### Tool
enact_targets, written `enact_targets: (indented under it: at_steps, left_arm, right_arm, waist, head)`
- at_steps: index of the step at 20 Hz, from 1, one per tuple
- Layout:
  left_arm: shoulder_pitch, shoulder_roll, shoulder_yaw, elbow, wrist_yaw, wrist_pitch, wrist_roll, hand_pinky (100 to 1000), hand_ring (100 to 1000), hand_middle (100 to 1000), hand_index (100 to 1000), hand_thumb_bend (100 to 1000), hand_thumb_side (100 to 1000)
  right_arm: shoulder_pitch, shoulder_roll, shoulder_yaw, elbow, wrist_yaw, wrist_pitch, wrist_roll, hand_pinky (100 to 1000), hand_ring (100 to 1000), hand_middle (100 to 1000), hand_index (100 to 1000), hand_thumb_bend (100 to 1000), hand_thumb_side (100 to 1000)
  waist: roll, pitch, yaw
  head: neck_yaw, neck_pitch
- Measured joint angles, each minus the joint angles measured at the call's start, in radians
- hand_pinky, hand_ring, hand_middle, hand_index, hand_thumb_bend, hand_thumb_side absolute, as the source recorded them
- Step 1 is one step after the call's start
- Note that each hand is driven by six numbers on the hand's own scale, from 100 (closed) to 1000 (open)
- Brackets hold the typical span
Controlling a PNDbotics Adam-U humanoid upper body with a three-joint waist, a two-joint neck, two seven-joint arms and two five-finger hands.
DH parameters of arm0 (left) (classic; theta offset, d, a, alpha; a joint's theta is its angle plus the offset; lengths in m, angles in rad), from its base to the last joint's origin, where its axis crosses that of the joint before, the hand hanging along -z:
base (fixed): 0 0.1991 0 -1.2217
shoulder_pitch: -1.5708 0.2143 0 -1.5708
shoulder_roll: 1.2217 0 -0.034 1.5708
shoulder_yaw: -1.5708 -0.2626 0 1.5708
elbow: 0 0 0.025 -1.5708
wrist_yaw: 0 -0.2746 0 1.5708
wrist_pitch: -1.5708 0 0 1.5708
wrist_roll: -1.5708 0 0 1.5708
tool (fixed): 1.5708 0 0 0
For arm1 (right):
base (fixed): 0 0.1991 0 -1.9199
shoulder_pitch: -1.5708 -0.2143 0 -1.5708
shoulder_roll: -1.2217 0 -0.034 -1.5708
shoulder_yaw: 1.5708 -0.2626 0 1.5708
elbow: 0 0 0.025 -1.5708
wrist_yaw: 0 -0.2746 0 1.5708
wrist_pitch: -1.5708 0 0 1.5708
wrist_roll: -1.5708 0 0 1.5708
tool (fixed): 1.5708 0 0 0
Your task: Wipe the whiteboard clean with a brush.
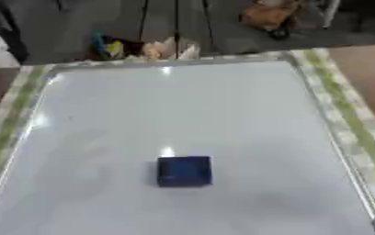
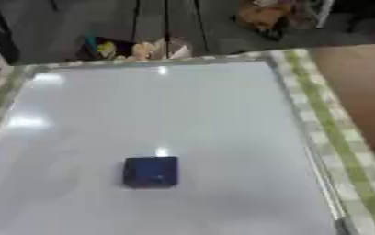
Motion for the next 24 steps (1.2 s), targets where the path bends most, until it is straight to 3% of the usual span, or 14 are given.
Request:
enact_targets:
  at_steps: [5, 7, 9, 16, 18, 19, 24]
  left_arm:
    - [-0.068, 0.125, -0.127, 0.000, -0.079, 0.079, -0.079, 556, 632, 705, 112, 302, 761]
    - [-0.086, 0.155, -0.170, 0.000, -0.110, 0.109, -0.109, 551, 630, 695, 100, 346, 750]
    - [-0.101, 0.169, -0.208, 0.000, -0.139, 0.136, -0.137, 530, 603, 650, 100, 354, 733]
    - [-0.151, 0.175, -0.332, 0.000, -0.246, 0.172, -0.244, 558, 655, 738, 100, 354, 748]
    - [-0.167, 0.174, -0.362, 0.003, -0.278, 0.170, -0.276, 579, 677, 758, 105, 345, 763]
    - [-0.174, 0.173, -0.375, 0.009, -0.294, 0.169, -0.291, 621, 713, 788, 155, 351, 787]
    - [-0.215, 0.152, -0.458, 0.082, -0.372, 0.145, -0.370, 623, 682, 823, 271, 318, 822]
  right_arm:
    - [-0.002, 0.000, 0.009, 0.000, -0.004, -0.003, 0.003, 706, 695, 592, 762, 100, 777]
    - [-0.006, 0.000, 0.011, 0.000, -0.008, -0.006, 0.006, 706, 695, 591, 762, 100, 777]
    - [-0.009, 0.000, 0.013, 0.000, -0.009, -0.007, 0.008, 706, 695, 591, 762, 100, 777]
    - [-0.010, 0.000, 0.019, 0.000, -0.017, -0.010, 0.018, 707, 694, 589, 763, 100, 777]
    - [-0.010, 0.000, 0.022, 0.000, -0.019, -0.011, 0.021, 707, 693, 589, 763, 100, 777]
    - [-0.010, 0.000, 0.022, 0.000, -0.020, -0.011, 0.021, 707, 693, 588, 763, 100, 777]
    - [-0.010, 0.001, 0.026, 0.000, -0.024, -0.012, 0.028, 708, 692, 587, 764, 100, 777]
  waist:
    - [-0.002, 0.000, -0.012]
    - [-0.004, 0.000, -0.014]
    - [-0.004, -0.001, -0.016]
    - [0.003, -0.001, -0.025]
    - [0.005, -0.001, -0.026]
    - [0.006, -0.001, -0.026]
    - [0.008, -0.004, -0.032]
  head:
    - [0.010, 0.001]
    - [0.016, 0.003]
    - [0.020, 0.004]
    - [0.028, 0.004]
    - [0.029, 0.004]
    - [0.030, 0.004]
    - [0.037, 0.004]
